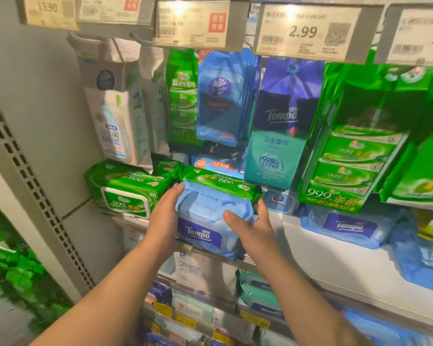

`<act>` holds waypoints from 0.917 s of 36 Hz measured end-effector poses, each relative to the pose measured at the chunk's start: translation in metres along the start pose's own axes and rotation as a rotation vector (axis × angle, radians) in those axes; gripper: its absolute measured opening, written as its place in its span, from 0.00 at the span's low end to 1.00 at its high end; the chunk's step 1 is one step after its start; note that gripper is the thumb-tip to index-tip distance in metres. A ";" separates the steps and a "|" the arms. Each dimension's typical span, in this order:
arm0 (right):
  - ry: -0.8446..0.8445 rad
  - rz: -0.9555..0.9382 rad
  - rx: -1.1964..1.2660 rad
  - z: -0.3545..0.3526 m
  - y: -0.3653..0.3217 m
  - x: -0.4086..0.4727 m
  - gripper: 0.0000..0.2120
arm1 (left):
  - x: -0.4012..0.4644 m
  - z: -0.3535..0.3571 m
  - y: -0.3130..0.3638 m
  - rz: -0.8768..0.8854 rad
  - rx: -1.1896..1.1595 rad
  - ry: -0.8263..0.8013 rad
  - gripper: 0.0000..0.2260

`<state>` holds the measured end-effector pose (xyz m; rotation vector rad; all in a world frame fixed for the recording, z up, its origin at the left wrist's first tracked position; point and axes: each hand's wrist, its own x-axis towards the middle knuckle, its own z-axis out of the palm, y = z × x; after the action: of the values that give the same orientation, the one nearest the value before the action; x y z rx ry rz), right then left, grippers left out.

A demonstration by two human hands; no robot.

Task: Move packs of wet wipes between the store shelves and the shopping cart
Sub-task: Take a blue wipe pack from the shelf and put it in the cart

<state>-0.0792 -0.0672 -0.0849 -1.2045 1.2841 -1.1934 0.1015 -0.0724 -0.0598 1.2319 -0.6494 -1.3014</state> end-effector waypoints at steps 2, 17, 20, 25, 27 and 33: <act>-0.020 0.013 0.012 -0.001 0.002 0.001 0.31 | 0.000 -0.001 0.000 0.003 0.006 -0.049 0.15; 0.074 0.024 0.192 -0.022 -0.002 -0.011 0.49 | -0.026 0.017 -0.012 0.083 0.033 -0.234 0.14; 0.080 0.030 0.145 -0.040 -0.002 -0.016 0.51 | -0.032 0.024 -0.016 0.112 0.079 -0.311 0.17; 0.010 0.018 0.136 -0.059 0.000 -0.022 0.48 | -0.004 0.017 -0.019 0.119 0.244 -0.218 0.28; -0.010 0.008 0.138 -0.060 0.000 -0.023 0.54 | 0.019 0.010 -0.029 0.124 0.280 -0.183 0.31; 0.014 0.021 0.052 -0.057 -0.002 -0.020 0.60 | 0.018 0.029 -0.019 0.063 0.039 -0.310 0.42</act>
<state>-0.1352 -0.0449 -0.0799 -1.1444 1.2657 -1.2146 0.0721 -0.0951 -0.0739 1.0403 -0.9306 -1.4459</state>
